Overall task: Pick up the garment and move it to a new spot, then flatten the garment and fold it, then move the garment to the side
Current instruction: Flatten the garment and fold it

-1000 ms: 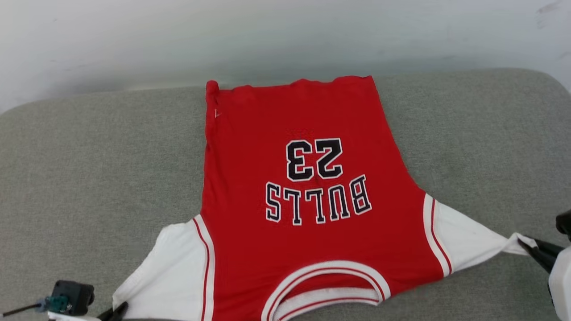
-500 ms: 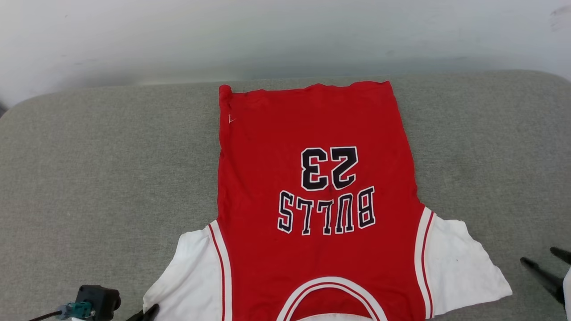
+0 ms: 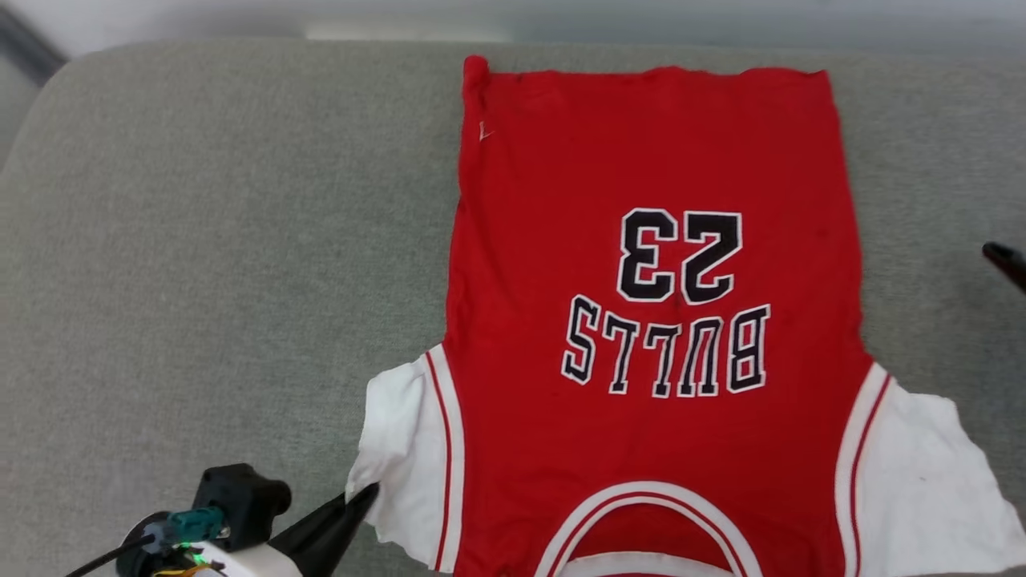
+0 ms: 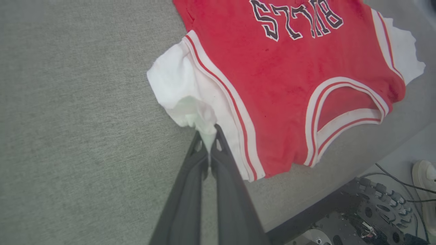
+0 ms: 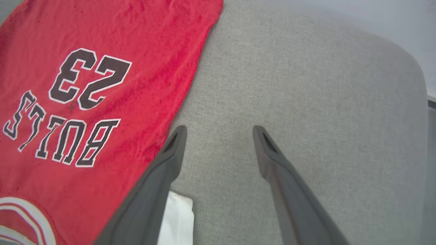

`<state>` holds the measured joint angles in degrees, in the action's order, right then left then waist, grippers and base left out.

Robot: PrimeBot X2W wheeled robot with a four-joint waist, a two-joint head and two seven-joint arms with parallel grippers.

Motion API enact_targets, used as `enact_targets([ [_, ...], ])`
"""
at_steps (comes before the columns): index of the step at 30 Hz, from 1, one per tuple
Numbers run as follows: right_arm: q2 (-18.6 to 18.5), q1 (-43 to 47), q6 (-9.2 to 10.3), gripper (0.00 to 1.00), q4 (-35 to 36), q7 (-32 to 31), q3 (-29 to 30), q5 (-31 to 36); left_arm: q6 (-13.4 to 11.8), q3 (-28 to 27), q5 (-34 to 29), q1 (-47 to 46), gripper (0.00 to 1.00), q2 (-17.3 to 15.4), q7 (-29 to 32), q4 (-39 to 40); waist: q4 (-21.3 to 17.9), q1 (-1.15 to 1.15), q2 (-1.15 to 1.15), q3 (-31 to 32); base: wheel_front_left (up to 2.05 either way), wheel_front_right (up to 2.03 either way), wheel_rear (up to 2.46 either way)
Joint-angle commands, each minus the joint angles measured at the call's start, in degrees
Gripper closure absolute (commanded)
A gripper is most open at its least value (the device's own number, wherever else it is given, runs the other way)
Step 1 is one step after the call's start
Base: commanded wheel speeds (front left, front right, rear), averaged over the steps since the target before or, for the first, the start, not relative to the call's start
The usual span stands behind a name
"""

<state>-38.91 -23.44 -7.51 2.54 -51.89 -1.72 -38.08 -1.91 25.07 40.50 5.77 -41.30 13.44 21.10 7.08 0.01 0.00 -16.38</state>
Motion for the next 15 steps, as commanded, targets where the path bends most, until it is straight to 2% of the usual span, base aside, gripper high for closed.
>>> enact_targets([
  [1,1.33,-3.88,0.03,0.0,-0.84,-3.88,1.19,1.97,0.67,0.65,-0.45,-1.85,1.0,0.84,0.26,1.2,6.23,-0.01,0.0,-6.53,0.0,0.0,0.0],
  [2,1.33,-3.88,0.03,0.0,-0.84,-3.88,1.19,1.97,0.67,0.65,-0.45,-1.85,1.0,0.84,0.26,1.2,6.23,-0.01,0.0,-6.53,0.0,0.0,0.0],
  [5,2.36,-10.04,0.04,0.0,-2.57,-11.07,2.67,5.34,1.65,1.91,-1.26,-4.08,1.0,1.71,0.55,2.56,9.64,-0.01,0.0,-9.74,0.0,0.0,0.0],
  [9,3.32,-18.32,0.03,0.0,-5.37,-17.36,4.25,10.19,2.95,3.53,-2.63,-7.08,1.0,3.0,0.79,3.59,13.54,-0.01,0.0,-13.23,0.0,0.0,0.0],
  [15,0.67,-29.5,0.03,0.0,-10.69,-23.74,4.42,17.46,4.49,6.32,-4.16,-10.52,1.0,5.58,0.49,4.72,19.13,-0.01,0.0,-17.68,0.0,0.0,0.0],
])
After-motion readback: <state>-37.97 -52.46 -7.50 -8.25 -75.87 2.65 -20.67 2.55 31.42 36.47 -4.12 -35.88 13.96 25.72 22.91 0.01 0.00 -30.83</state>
